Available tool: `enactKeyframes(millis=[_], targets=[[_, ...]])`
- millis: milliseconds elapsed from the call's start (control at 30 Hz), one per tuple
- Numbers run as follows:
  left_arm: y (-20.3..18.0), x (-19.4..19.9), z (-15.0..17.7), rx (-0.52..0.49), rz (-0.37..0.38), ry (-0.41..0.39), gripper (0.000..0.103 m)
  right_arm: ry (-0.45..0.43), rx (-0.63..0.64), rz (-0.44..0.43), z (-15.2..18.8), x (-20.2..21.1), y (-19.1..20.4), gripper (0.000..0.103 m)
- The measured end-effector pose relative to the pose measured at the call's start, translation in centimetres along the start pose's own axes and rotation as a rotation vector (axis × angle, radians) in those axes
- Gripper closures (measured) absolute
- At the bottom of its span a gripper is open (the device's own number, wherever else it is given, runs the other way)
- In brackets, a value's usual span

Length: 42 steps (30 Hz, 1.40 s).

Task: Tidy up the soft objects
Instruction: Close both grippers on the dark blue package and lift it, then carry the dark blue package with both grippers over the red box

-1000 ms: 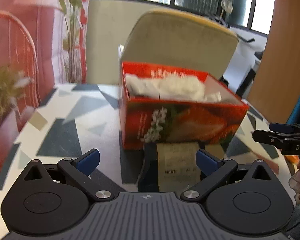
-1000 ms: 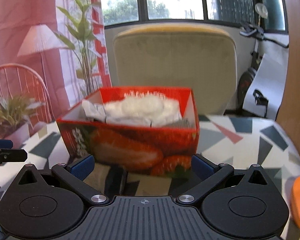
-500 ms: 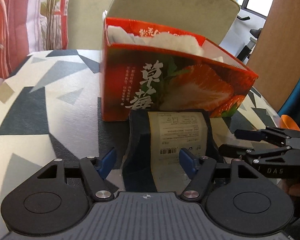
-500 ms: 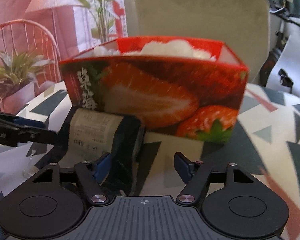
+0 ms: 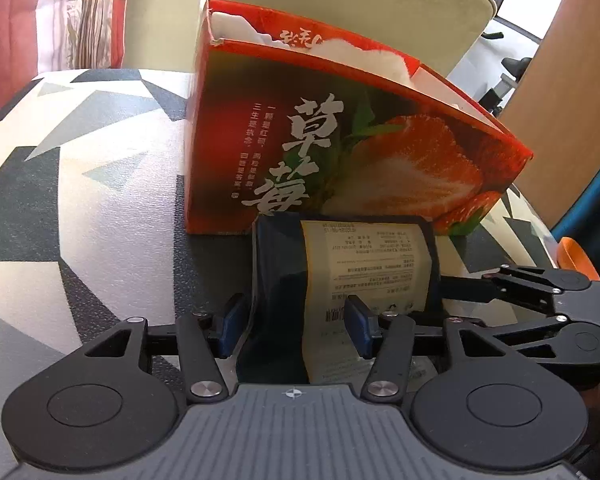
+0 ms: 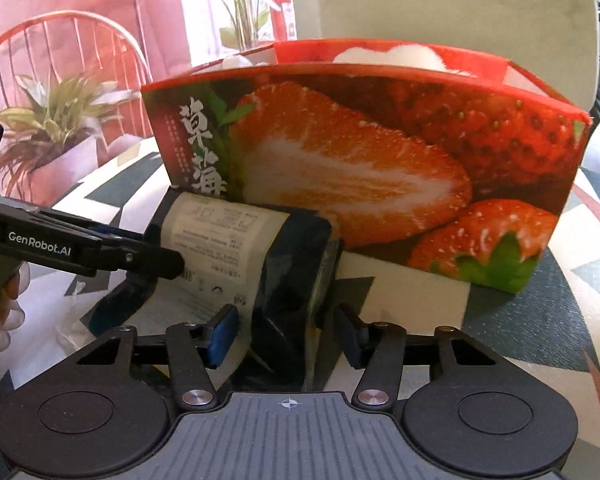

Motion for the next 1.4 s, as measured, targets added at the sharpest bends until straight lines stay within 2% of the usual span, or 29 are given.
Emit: enactKeyframes(millis=[300, 633, 833, 1067, 1233, 1400], targets=[[-1.3, 1.0, 0.3, 0.013, 0.056, 0.002, 0.047, 0.004, 0.005, -0.019, -0.4, 0.6, 0.9, 0.067], [-3.5, 5.4, 1.0, -0.012, 0.055, -0.068, 0.047, -0.086, 0.045, 0.008, -0.5, 5.1, 2.4, 0.068], [-5.0, 8.1, 2.3, 0.009, 0.048, -0.128, 0.047, -0.138, 0.088, 0.016, -0.3, 7.6, 3.6, 0.068], [-5.5, 9.1, 2.9, 0.005, 0.042, -0.131, 0.047, -0.158, 0.091, 0.011, 0.4, 9.1, 4.4, 0.068], [-5.6, 9.7, 1.7, 0.012, 0.049, -0.147, 0.047, -0.169, 0.029, -0.015, -0.2, 9.6, 4.0, 0.068], [-6.4, 10.6, -1.7, -0.038, 0.046, -0.191, 0.047, -0.208, 0.017, -0.023, -2.8, 10.5, 3.3, 0.068]])
Point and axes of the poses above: each gripper's, at about its wrist camera, not at the fingertips, and x roughly against the way its jaws point, y to its left, z to its underside, the point moved 7 cm from there along -x, roughly the way its jaws point, and after that the axes turned 2 degrees about x, right-handed, at the moved point
